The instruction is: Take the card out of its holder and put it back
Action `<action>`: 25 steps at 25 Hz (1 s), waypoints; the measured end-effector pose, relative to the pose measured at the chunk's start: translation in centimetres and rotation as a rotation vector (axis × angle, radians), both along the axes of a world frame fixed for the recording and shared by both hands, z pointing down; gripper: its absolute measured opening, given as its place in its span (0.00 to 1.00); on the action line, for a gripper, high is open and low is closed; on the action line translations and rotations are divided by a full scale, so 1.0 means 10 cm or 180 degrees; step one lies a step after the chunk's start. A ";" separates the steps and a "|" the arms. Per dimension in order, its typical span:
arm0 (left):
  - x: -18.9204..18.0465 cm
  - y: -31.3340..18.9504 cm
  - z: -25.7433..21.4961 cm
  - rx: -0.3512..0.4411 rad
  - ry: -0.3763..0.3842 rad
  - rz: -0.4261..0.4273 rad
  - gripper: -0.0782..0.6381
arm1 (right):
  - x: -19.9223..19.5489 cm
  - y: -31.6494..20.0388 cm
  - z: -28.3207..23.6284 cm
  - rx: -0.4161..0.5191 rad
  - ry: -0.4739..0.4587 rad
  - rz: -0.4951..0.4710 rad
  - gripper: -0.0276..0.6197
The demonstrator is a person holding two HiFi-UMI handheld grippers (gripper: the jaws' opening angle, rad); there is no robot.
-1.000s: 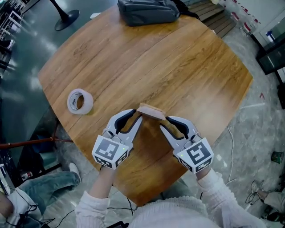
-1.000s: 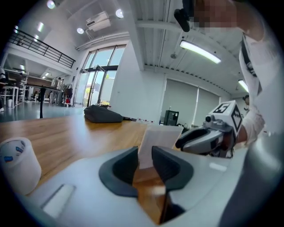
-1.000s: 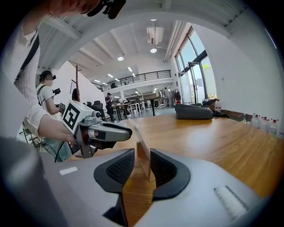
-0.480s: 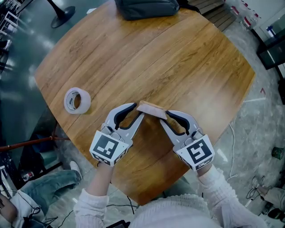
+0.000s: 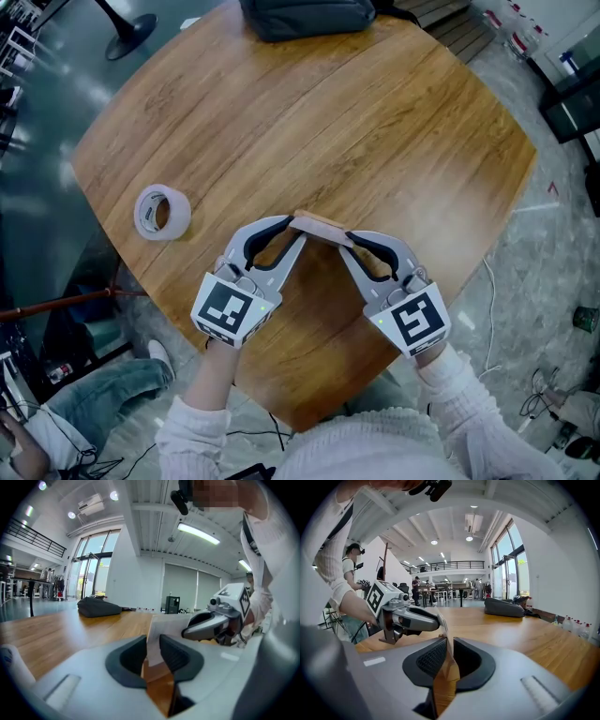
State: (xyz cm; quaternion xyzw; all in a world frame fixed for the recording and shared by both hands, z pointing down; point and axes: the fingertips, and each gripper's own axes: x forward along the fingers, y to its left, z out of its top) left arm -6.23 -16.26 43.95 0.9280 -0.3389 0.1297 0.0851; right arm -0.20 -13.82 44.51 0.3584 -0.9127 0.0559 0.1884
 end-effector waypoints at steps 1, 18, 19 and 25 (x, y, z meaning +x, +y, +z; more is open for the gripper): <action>0.00 0.00 -0.01 0.0007 0.0004 0.0001 0.24 | 0.00 0.00 0.00 0.0005 0.0000 0.0001 0.10; 0.00 -0.02 -0.12 0.0131 0.0071 -0.0065 0.21 | 0.02 -0.03 -0.09 0.0142 0.0000 0.0050 0.10; 0.00 -0.01 -0.14 0.0136 0.0081 -0.0067 0.21 | 0.02 -0.03 -0.10 0.0150 -0.0009 0.0049 0.10; -0.01 0.03 -0.25 0.0157 0.0114 -0.0083 0.19 | 0.04 -0.03 -0.22 0.0228 -0.0018 0.0040 0.10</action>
